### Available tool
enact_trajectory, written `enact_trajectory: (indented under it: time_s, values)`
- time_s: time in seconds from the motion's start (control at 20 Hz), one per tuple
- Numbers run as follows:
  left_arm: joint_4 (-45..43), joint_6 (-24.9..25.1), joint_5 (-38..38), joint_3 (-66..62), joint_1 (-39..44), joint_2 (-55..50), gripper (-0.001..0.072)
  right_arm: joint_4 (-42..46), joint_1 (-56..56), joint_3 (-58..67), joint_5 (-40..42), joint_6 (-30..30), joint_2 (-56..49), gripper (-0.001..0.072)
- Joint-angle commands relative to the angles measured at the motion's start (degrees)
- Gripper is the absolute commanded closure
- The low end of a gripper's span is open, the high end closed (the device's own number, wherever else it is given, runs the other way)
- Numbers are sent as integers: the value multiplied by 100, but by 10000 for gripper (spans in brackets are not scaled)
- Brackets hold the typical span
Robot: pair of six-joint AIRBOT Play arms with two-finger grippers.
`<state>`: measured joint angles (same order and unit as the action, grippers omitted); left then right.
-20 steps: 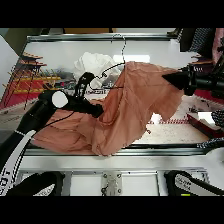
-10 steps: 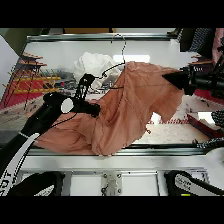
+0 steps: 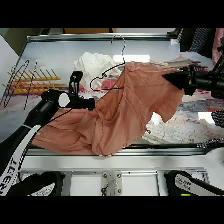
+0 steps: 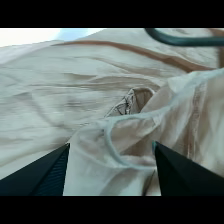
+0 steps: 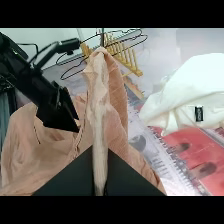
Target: Fold the clothes and pants, and hang the long-sleeved shirts on hangers.
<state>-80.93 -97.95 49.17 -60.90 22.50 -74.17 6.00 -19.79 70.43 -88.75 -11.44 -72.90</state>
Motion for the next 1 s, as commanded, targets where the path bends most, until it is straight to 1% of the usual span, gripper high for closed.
enact_trajectory:
  time_s: [0.0, 0.1, 0.2, 0.25, 0.35, 0.45, 0.55, 0.8, 0.95]
  values:
    - [162, -72, -299, 0, 61, -409, 157, 2, -2, 7, -7, 2, 4, 709]
    - [155, -302, -426, 0, 61, -490, 160, 35, -2, 7, -17, 0, 4, 709]
    - [146, -350, -575, -20, -44, -483, 565, 35, 0, 7, -20, -11, 17, 709]
    - [144, -345, -584, -66, -120, -483, 694, 35, 0, 7, -20, -98, 37, 709]
    - [142, -341, -463, -225, -260, -483, 699, 39, -2, 7, -44, -254, 114, 709]
    - [133, -341, -205, -415, -426, -483, 699, 39, -2, 7, -197, -262, 229, 709]
    - [109, -339, 7, -595, -564, -483, 700, 68, -2, 4, -219, -463, 363, 709]
    - [94, -66, 527, -1222, -702, -481, 700, 852, 0, 4, -214, -785, 625, 709]
    - [96, 109, 728, -1670, -699, -330, 700, 894, 0, 4, -212, -817, 645, 709]
